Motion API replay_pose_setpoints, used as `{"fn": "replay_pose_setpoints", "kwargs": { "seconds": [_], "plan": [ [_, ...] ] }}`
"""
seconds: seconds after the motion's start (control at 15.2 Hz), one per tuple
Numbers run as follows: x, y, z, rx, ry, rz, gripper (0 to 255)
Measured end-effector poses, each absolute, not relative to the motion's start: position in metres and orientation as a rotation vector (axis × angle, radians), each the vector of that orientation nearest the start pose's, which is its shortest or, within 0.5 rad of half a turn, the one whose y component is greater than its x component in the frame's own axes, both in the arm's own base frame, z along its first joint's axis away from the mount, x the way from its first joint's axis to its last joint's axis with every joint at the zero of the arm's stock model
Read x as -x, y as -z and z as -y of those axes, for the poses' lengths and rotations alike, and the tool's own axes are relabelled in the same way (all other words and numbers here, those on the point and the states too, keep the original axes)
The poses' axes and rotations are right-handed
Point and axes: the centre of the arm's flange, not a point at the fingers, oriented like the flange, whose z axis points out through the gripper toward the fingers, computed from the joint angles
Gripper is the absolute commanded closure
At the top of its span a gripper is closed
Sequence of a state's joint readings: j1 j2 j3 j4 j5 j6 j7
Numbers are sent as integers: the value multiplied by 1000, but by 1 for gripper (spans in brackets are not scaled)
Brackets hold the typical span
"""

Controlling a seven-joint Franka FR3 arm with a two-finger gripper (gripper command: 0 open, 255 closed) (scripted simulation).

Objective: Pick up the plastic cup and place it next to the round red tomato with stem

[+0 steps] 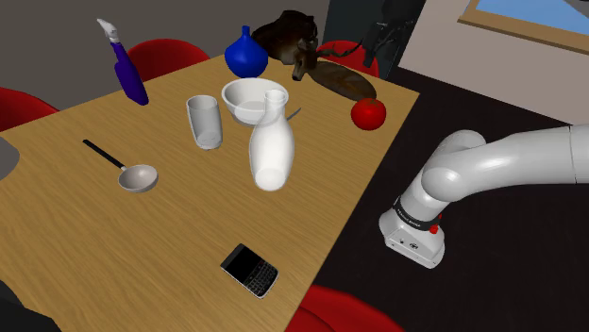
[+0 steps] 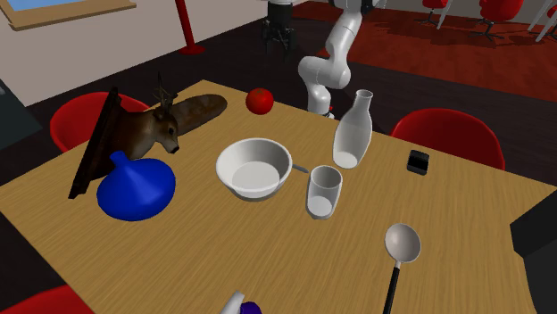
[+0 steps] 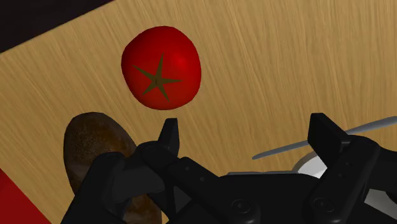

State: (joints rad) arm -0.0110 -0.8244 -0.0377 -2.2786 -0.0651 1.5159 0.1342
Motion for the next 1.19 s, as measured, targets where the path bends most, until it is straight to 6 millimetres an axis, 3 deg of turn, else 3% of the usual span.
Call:
{"fn": "replay_pose_setpoints", "kwargs": {
  "seconds": [0.26,1.19],
  "plan": [
    [-306,-628,6,3161,97,-282,0],
    [-416,-584,-134,3157,80,-294,0]
  ]
}}
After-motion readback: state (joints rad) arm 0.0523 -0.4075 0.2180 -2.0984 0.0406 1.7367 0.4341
